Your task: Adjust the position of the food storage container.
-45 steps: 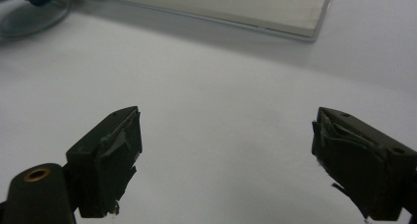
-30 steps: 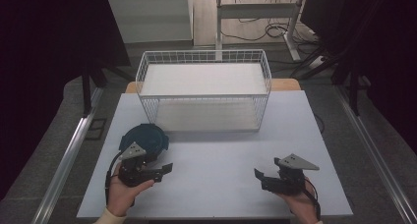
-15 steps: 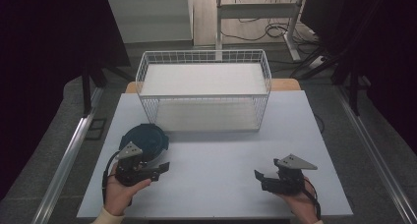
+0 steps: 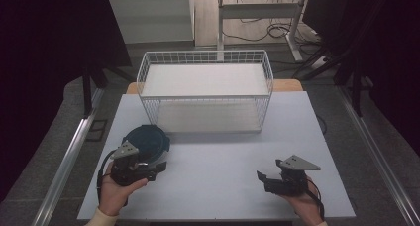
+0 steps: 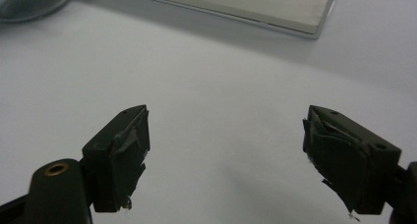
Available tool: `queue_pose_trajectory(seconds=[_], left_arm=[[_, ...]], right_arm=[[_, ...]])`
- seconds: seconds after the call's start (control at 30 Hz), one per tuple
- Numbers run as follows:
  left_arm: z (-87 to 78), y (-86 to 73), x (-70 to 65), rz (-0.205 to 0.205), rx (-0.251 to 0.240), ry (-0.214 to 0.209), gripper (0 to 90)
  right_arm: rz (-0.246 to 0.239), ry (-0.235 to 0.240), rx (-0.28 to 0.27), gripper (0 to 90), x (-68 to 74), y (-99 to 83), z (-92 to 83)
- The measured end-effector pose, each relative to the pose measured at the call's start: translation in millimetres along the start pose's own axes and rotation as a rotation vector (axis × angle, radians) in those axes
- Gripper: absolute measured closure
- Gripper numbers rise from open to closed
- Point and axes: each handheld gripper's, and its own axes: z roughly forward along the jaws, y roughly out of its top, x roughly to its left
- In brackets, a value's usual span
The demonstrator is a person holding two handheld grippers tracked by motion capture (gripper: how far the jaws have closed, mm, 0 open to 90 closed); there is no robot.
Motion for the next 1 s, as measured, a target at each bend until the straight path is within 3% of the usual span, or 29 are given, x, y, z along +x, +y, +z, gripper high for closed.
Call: queue_pose_trajectory(seconds=[0.1, 0.37, 0.5, 0.53, 0.77, 1.0], left_arm=[[-5.7, 7.6, 2.0, 0.003, 0.011, 0.033, 23.9], [-17.1, 18.0, 14.6, -0.013, -0.002, 0.018, 24.1], [-24.5, 24.6, 28.2, -0.022, -0.009, 0.041, 24.6], [-28.1, 28.4, 36.8, -0.030, -0.008, 0.073, 24.7], [-34.2, 39.9, 63.6, -0.070, -0.004, 0.132, 25.1], [-33.5, 51.0, 83.5, -0.079, 0.013, 0.154, 28.8]], right_arm=[[-0.006, 0.009, -0.005, 17.6, -1.1, 0.1, -1.8], [0.015, -0.015, -0.010, 17.6, -5.8, -0.4, -3.5], [0.015, -0.020, -0.003, 17.6, -4.8, -1.7, -1.4], [0.012, -0.022, -0.002, 17.6, -4.6, -2.1, -0.9], [0.012, -0.027, 0.007, 17.6, -3.7, -3.2, 1.2], [-0.001, -0.032, 0.004, 17.7, -2.0, -4.4, 2.5]])
